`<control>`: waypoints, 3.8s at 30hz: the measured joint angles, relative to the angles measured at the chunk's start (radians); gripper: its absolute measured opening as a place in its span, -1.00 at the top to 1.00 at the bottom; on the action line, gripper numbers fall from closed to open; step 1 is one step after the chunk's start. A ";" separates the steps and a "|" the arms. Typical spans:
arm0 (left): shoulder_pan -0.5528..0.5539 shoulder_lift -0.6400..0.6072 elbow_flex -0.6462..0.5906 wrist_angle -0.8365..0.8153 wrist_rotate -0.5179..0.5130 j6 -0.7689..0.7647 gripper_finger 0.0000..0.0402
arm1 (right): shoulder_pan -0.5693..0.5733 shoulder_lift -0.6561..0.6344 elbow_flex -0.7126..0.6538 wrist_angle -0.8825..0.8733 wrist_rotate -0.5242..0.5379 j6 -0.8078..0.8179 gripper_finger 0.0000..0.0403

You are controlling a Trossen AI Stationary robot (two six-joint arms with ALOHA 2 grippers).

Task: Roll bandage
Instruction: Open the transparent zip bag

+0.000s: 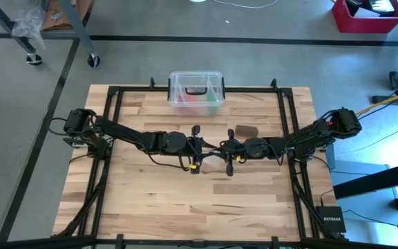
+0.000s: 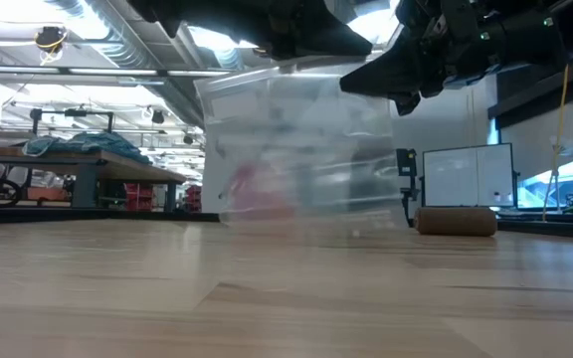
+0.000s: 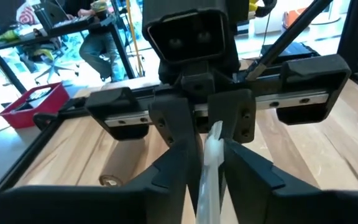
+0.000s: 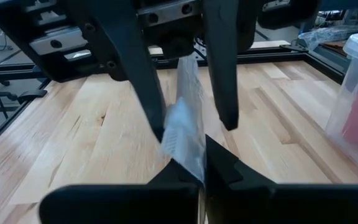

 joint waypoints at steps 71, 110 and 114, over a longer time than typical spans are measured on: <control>-0.004 -0.002 0.001 -0.070 -0.050 0.028 0.89 | 0.001 -0.321 0.000 -0.388 -0.011 -0.028 0.99; 0.011 -0.001 -0.002 -0.523 -0.112 0.026 0.72 | 0.060 -0.517 0.000 -0.600 0.019 -0.021 0.99; 0.004 -0.004 -0.002 -0.520 -0.163 0.005 0.51 | 0.060 -0.517 0.000 -0.606 0.019 -0.014 0.99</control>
